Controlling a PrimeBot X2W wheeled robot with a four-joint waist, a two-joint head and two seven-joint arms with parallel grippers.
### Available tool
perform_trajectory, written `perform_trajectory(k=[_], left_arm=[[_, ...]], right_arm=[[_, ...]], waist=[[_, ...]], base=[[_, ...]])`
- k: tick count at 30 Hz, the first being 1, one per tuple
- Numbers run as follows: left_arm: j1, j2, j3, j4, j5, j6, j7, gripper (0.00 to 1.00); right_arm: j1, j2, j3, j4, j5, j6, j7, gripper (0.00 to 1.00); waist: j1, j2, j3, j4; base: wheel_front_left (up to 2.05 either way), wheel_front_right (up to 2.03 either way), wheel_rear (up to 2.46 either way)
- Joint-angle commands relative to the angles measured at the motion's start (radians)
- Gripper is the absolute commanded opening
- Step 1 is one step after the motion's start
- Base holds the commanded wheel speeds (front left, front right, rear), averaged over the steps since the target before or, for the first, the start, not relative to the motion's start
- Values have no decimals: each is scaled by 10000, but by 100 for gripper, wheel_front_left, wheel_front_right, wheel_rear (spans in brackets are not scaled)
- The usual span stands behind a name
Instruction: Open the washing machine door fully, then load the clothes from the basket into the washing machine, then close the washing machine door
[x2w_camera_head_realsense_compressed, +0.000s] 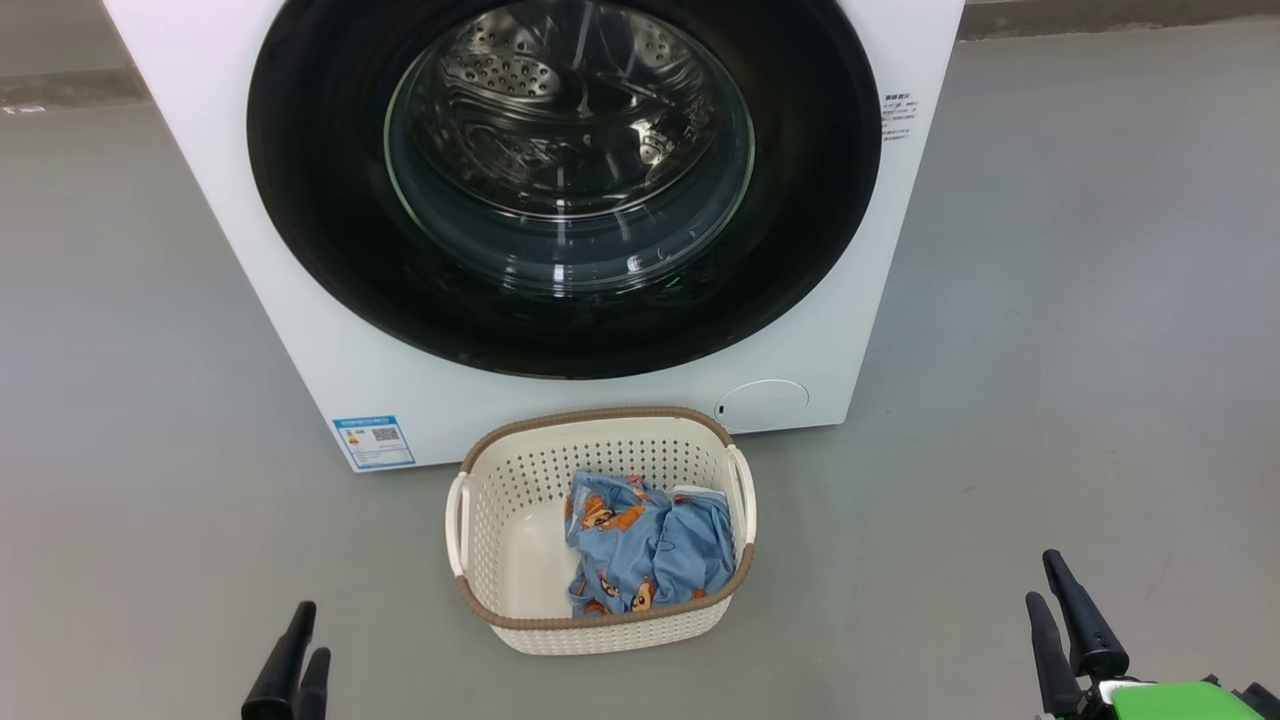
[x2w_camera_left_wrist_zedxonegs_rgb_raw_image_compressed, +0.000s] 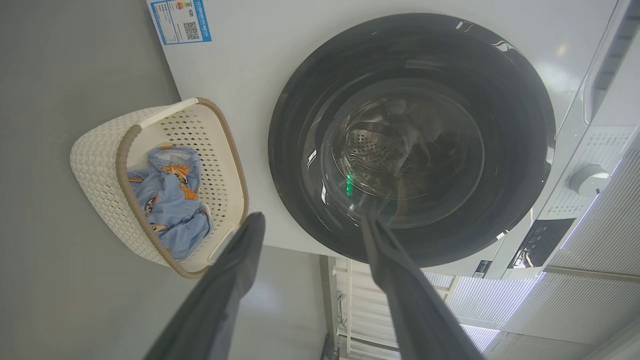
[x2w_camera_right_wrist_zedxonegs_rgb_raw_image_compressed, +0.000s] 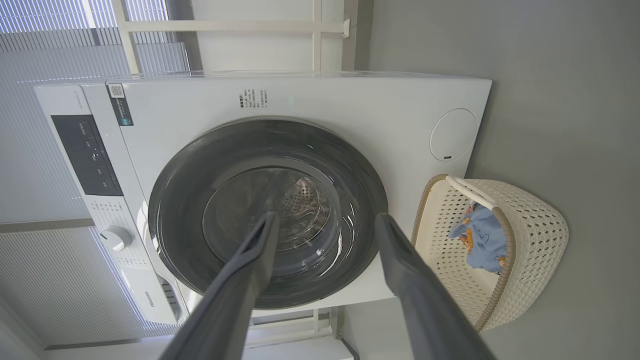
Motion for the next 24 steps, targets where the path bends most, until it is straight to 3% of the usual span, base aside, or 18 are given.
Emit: perform_trajectory(k=[1,5,24], left_arm=[[-354,167,-10,-335,114,-10,-124,100],[-388,256,-121,-433,275,-11,-285,100],[-545,496,-352,-783,1679,-17,-865,100]], right_arm=[[-356,-122,119,-314,-219,-1,-94,100],[-445,-224,251,-359,-434,-1,-230,100],[-851,-512,627,-448,-2228,-3,-795,100]], waist=[[14,0,-5,-4],[-4,0,20,-14],[-5,0,41,-51]], base=[[0,0,0],[0,0,0],[0,0,0]])
